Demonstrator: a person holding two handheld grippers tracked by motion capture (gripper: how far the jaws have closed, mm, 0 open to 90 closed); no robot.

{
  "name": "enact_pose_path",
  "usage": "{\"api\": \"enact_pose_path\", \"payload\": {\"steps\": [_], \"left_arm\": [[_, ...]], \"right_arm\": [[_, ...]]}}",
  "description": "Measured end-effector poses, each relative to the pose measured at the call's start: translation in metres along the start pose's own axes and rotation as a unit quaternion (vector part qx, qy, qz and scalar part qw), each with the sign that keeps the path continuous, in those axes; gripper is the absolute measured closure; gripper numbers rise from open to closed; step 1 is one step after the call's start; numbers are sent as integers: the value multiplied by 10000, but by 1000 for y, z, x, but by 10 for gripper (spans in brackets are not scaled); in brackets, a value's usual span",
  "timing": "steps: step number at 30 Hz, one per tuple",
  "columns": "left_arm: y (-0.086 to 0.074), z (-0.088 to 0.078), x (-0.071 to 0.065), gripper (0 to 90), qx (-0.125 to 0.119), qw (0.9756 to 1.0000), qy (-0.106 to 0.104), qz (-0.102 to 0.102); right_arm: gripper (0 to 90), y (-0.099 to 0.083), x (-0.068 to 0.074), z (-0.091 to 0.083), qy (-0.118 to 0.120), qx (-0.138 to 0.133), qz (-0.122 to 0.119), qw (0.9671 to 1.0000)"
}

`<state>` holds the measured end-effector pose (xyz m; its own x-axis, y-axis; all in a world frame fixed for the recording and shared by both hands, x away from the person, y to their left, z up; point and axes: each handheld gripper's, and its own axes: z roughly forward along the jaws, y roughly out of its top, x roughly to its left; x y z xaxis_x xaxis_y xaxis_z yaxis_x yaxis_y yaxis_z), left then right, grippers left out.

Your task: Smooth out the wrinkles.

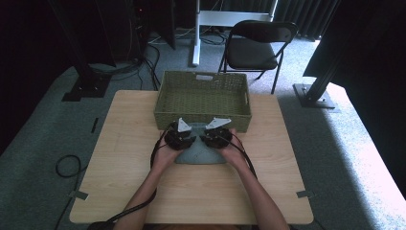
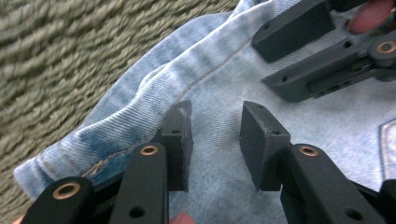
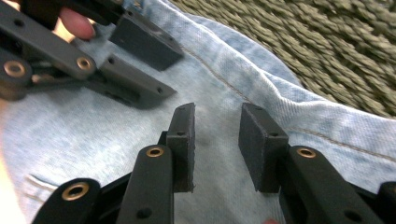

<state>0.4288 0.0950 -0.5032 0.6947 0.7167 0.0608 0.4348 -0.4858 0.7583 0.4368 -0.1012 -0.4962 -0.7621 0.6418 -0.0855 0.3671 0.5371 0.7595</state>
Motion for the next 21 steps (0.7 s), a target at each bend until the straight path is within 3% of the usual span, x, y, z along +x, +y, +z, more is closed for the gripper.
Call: {"api": "enact_pose_path", "payload": {"steps": [3, 5, 8, 9, 12, 15, 16, 19, 21], "left_arm": [[-5, -1, 4, 654, -3, 10000, 70, -17], [-9, -4, 6, 656, -3, 9999, 112, -51], [-12, -9, 10, 646, 19, 9998, 153, -124], [-12, -13, 10, 640, -9, 9996, 183, -207], [-8, -27, 3, 618, -142, 9996, 193, -143], [-7, -35, -4, 604, -271, 9996, 93, -30], [-8, -39, -11, 602, -330, 9994, -35, 77], [-16, -38, -20, 592, -171, 9994, 23, 290], [-23, -35, -20, 585, -98, 9995, 14, 283]], "right_arm": [[658, -2, -3, 0, -268, 66, -47, 9996], [619, -5, -9, -2, -410, 89, 73, 9991], [586, -12, -17, -6, -349, 115, 277, 9989], [581, -13, -18, -7, -363, 133, 276, 9989], [549, -12, -13, -17, -500, 85, 146, 9986], [528, -10, -4, -28, -299, -145, -13, 9994], [517, -9, -1, -29, -246, -149, -106, 9995], [478, -14, 5, -27, -122, 15, -249, 9996], [463, -20, 5, -24, -76, 81, -225, 9997]]}}
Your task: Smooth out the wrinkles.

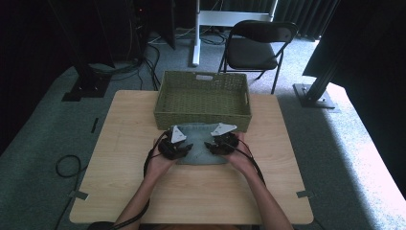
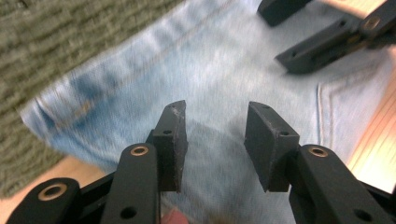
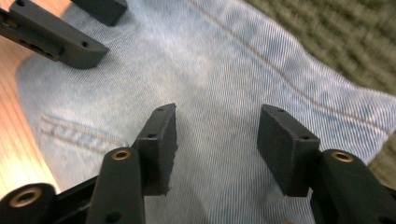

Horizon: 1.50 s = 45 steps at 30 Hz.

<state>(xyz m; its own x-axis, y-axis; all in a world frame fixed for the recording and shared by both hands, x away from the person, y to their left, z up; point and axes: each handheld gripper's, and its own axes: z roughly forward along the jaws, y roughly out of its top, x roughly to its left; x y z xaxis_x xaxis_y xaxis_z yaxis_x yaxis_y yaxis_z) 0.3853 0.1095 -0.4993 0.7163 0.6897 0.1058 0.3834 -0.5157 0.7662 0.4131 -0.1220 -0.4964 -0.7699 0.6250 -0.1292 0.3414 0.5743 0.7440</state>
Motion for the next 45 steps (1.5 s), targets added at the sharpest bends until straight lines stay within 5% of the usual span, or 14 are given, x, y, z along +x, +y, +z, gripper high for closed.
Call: {"api": "enact_pose_path", "payload": {"steps": [4, 6, 14, 17, 25, 33, 45], "left_arm": [[-13, 7, 2, 588, 144, 9995, 158, 229], [-18, 8, 9, 588, 50, 10000, 29, 11], [-30, -9, 31, 572, -48, 9985, 266, -475], [-38, -18, 39, 574, 53, 9973, 517, -514], [-60, -36, 59, 573, 173, 9944, 682, -785], [-59, -48, 64, 555, 163, 9927, 801, -888], [-58, -51, 69, 540, 80, 9920, 738, -1019]], "right_arm": [[454, -13, -6, 2, 19, 108, 107, 9999], [454, -18, -9, 2, 25, 87, 175, 9998], [433, -28, -21, -14, -228, -70, 420, 9988], [438, -29, -23, -23, -434, -159, 430, 9980], [435, -33, -38, -54, -655, -442, 781, 9938], [431, -50, -49, -71, -782, -455, 1067, 9902], [425, -65, -49, -69, -701, -318, 1136, 9905]]}}
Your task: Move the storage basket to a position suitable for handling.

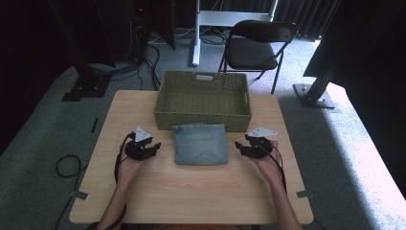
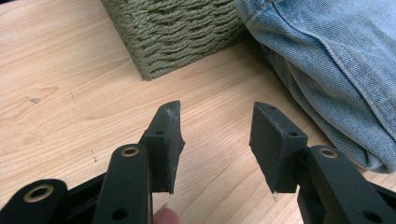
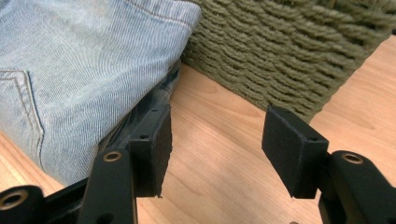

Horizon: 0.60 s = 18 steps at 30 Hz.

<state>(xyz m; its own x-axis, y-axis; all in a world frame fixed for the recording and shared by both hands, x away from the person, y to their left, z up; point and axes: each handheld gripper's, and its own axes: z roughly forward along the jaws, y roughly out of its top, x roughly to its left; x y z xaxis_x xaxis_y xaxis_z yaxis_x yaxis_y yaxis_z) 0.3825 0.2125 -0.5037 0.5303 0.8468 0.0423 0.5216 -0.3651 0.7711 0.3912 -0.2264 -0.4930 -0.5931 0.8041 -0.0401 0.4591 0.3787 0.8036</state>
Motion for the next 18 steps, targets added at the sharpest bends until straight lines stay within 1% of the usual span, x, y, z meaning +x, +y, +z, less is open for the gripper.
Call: {"api": "enact_pose_path", "payload": {"steps": [3, 8, 11, 14, 18], "left_arm": [[2, 0, 1, 539, -26, 10000, -36, -68], [4, -2, 3, 537, -42, 9999, -43, -87], [5, -4, 4, 536, -72, 9999, -42, -111], [6, -4, 4, 532, -105, 9998, -55, -151], [7, -5, 5, 532, -131, 9997, -55, -178]], "right_arm": [[425, 1, 0, 0, -33, -11, -4, 10000], [429, 3, -4, -3, -64, -67, 77, 9999], [428, 4, -5, -3, -106, -79, 71, 9999], [427, 5, -7, -3, -177, -113, 115, 9997], [428, 10, -8, -4, -233, -137, 92, 9996]]}}
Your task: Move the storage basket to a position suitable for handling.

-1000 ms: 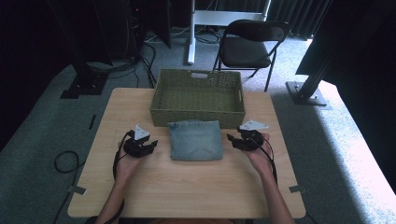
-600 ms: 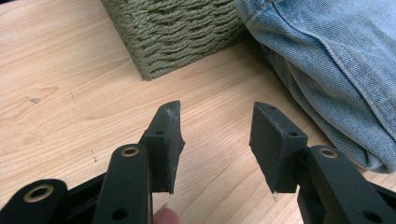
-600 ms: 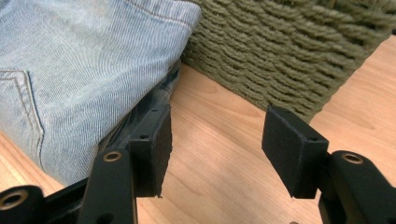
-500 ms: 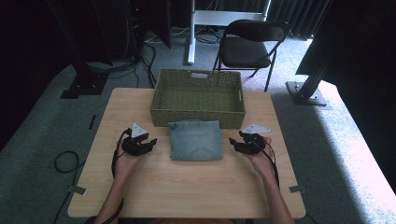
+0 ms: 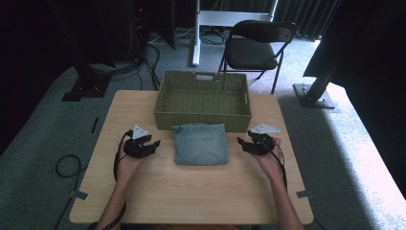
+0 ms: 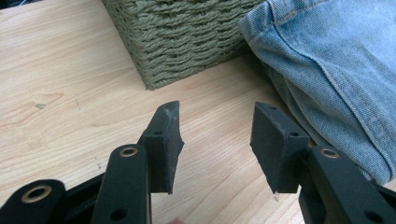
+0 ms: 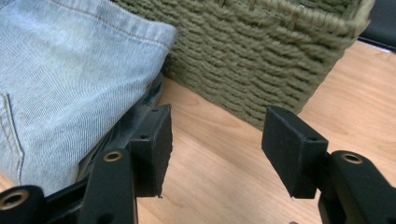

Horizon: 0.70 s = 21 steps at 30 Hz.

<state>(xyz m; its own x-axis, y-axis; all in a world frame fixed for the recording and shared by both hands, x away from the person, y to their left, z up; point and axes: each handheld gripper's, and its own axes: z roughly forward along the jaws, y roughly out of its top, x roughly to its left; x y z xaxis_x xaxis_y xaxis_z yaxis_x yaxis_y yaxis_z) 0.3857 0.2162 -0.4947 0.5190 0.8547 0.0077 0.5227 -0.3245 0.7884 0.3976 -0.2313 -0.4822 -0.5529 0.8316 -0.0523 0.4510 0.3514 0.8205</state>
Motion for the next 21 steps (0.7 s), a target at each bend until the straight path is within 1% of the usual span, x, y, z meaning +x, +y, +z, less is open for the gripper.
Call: {"api": "enact_pose_path", "payload": {"steps": [3, 13, 18, 21], "left_arm": [[2, -1, 1, 532, -22, 10000, 9, -23], [11, -3, 5, 532, -80, 10000, 24, 18], [20, -4, 7, 532, -169, 9998, -2, 78], [24, -3, 8, 532, -166, 9998, -12, 132]], "right_arm": [[430, 4, -2, 0, -24, -22, -20, 10000], [439, 15, -8, 0, -91, -51, -52, 9999], [453, 20, -12, -3, -154, -99, -74, 9998], [457, 22, -14, -4, -163, -112, -77, 9998]]}}
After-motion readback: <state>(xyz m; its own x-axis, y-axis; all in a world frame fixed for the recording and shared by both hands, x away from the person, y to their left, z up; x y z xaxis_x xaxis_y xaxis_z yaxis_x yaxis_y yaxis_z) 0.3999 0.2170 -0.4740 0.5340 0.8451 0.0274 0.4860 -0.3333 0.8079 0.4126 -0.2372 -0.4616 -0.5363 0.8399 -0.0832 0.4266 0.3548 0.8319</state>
